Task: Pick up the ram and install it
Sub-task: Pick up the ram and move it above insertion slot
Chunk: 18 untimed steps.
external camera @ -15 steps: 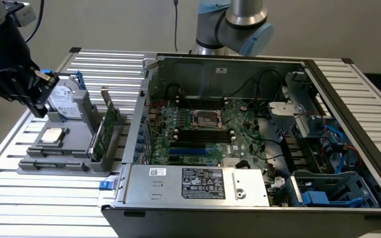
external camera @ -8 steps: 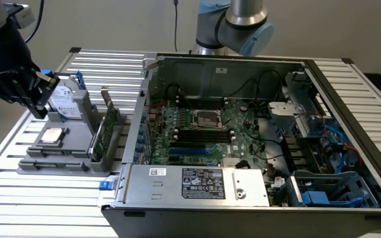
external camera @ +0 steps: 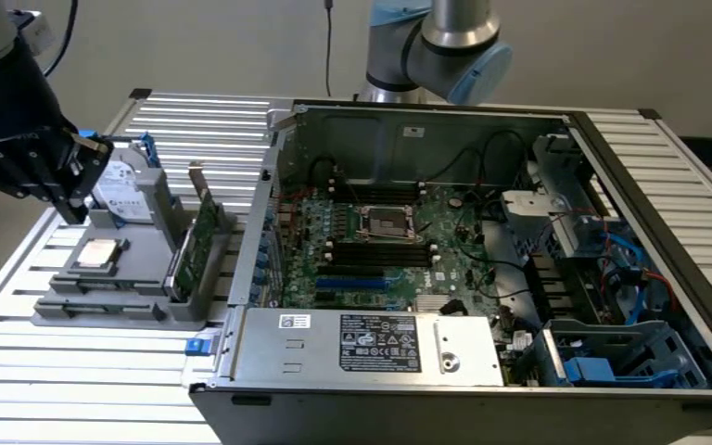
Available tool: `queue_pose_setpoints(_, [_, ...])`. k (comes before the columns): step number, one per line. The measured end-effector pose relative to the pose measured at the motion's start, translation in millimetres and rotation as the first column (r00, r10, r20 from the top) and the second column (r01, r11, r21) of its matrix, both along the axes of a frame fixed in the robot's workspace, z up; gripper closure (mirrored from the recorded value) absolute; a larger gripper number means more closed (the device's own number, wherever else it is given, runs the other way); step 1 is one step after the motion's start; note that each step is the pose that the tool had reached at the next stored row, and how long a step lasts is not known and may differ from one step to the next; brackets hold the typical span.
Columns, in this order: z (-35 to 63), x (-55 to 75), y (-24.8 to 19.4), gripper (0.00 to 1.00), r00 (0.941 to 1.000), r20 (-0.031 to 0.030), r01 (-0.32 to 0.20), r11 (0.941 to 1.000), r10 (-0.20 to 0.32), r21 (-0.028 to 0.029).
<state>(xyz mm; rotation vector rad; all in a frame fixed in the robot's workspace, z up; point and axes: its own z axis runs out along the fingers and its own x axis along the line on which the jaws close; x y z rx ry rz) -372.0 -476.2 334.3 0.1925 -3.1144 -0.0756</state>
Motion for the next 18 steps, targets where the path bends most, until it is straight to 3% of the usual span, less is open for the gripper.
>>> queue_pose_setpoints(4, [0.0,0.0,0.0,0.89,0.9973,-0.0001,-0.073,0.9973,0.073,0.0])
queue_pose_setpoints(9, [0.0,0.0,0.0,0.89,0.9867,0.0001,-0.163,0.9867,0.163,-0.0001])
queue_pose_setpoints(14, [-0.1,0.1,0.0,0.89,0.9676,0.0005,-0.252,0.9676,0.252,-0.0001])
queue_pose_setpoints(18, [-0.6,0.2,0.0,0.89,0.9469,0.0026,-0.321,0.947,0.321,-0.0008])
